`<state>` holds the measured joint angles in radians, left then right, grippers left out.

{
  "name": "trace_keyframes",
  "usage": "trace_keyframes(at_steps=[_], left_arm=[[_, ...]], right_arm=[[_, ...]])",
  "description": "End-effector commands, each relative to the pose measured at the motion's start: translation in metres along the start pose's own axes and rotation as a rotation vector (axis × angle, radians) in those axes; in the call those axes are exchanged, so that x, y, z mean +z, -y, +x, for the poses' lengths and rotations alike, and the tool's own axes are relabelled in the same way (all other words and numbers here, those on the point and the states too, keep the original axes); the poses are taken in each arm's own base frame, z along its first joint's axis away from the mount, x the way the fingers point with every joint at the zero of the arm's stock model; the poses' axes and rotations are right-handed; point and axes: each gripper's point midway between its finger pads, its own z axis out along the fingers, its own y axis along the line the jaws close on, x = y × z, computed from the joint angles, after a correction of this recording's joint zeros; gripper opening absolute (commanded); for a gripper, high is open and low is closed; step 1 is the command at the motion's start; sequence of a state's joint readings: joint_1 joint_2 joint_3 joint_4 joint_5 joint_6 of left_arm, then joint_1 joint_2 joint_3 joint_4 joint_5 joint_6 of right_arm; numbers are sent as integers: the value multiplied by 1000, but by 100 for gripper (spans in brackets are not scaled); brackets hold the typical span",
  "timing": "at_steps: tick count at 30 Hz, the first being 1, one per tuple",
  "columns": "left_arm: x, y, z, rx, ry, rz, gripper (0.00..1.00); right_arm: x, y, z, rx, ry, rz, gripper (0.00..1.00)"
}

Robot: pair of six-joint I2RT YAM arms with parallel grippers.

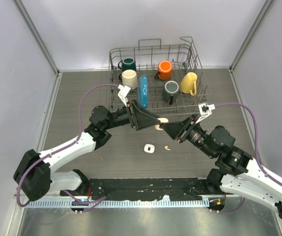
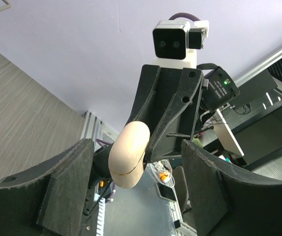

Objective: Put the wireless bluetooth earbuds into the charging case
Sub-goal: Pick up the charging case at the center of the board.

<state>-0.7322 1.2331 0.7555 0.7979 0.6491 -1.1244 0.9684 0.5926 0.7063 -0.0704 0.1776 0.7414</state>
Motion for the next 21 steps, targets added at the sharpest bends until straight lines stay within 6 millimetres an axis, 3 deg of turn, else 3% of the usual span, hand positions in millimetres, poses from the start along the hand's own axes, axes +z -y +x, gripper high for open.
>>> trace_keyframes(at_steps=[1, 4, 12, 14, 17, 21], left_arm=[[3, 22, -1, 43, -19, 89, 67], [5, 21, 4, 35, -38, 94, 59], [11, 22, 14, 18, -84, 113, 58], [11, 23, 15, 18, -87, 114, 56], [12, 23, 14, 23, -80, 118, 45], [12, 25, 11, 29, -65, 119, 44]], right_arm=[[-3, -18, -20, 25, 81, -73, 1], [-3, -17, -23, 24, 94, -70, 1], [-5, -15, -27, 26, 115, -63, 1], [-6, -15, -27, 24, 116, -61, 1], [-6, -15, -26, 27, 112, -64, 1], [-5, -13, -24, 27, 108, -61, 1]])
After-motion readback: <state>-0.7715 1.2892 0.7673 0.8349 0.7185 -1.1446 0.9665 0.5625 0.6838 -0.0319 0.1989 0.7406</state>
